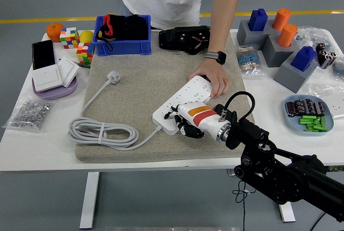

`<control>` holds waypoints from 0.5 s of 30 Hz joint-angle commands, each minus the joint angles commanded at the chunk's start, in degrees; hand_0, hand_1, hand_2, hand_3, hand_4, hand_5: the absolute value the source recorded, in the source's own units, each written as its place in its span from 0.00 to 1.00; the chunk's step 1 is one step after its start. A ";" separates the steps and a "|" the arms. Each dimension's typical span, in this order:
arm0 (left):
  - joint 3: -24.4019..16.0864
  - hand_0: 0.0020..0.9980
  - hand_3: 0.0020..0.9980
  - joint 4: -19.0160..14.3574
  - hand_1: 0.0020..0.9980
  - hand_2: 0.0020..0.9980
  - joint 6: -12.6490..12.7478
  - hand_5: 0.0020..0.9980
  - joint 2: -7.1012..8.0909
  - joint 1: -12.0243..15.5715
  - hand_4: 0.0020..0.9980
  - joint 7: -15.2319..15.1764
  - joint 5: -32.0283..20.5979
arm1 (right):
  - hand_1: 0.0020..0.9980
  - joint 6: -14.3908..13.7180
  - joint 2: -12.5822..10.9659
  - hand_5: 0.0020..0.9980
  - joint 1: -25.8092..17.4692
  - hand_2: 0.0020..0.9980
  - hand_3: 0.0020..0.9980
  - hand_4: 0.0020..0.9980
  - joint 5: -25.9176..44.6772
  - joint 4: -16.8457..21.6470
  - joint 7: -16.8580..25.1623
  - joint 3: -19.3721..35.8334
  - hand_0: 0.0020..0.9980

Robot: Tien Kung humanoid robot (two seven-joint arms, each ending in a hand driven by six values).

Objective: Press the white button,pick up the black plug,place it near the board,insert it into the board

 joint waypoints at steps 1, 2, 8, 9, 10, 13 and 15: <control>-0.01 0.69 0.69 0.00 0.68 0.66 0.00 0.19 0.00 0.02 0.57 0.00 0.01 | 0.00 -0.02 0.04 0.00 0.05 0.11 0.67 0.13 -0.02 -0.13 0.03 -0.03 0.00; -0.04 0.69 0.69 0.00 0.68 0.66 0.00 0.19 -0.01 0.02 0.57 0.02 0.02 | 0.00 0.00 0.08 0.00 0.11 0.11 0.67 0.13 -0.01 -0.24 0.02 -0.06 0.00; -0.06 0.68 0.69 0.00 0.68 0.66 -0.03 0.19 -0.02 0.01 0.57 0.03 0.22 | 0.00 -0.02 0.20 0.00 0.52 0.11 0.67 0.13 -0.05 -0.71 0.12 0.04 0.00; -0.03 0.68 0.69 0.00 0.68 0.66 -0.03 0.19 -0.04 0.01 0.57 0.02 0.19 | 0.00 -0.02 0.18 0.00 0.56 0.11 0.67 0.13 -0.03 -0.86 0.13 -0.03 0.00; 0.02 0.68 0.69 0.00 0.68 0.66 -0.02 0.19 -0.05 0.01 0.57 0.00 0.12 | 0.00 -0.02 0.16 0.00 0.58 0.11 0.67 0.13 -0.03 -1.02 0.14 -0.13 0.00; 0.05 0.68 0.69 0.00 0.68 0.66 0.00 0.19 -0.08 0.02 0.57 0.00 0.01 | 0.00 0.04 0.09 0.00 0.57 0.11 0.67 0.13 -0.12 -1.65 0.15 -0.53 0.00; 0.12 0.69 0.69 0.00 0.68 0.66 0.02 0.19 -0.07 -0.02 0.57 -0.01 -0.13 | 0.00 0.06 0.02 0.00 0.52 0.11 0.67 0.13 -0.16 -1.86 0.18 -0.64 0.00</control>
